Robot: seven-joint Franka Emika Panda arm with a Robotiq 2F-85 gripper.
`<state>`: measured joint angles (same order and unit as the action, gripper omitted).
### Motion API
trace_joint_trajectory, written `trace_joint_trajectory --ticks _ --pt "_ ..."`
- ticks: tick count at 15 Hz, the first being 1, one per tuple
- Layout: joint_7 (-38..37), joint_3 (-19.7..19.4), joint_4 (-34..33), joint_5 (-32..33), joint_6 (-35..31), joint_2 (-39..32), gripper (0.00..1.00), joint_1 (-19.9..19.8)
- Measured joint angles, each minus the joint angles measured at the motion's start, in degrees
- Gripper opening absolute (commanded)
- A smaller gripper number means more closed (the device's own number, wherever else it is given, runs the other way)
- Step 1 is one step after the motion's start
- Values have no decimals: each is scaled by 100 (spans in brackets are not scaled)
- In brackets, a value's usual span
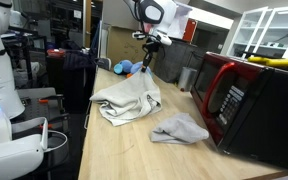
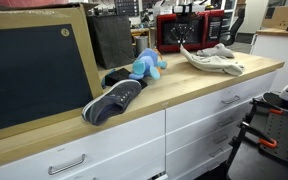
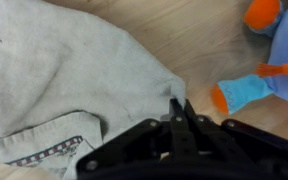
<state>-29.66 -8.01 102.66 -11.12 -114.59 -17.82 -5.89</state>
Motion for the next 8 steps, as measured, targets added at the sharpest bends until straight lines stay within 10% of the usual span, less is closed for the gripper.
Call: trace_joint_trajectory --ticks 4,8 --pt "-258 12 -317 -50 -195 -171 1 138" --pt "-1072 12 -724 -50 -134 -433 43 246"
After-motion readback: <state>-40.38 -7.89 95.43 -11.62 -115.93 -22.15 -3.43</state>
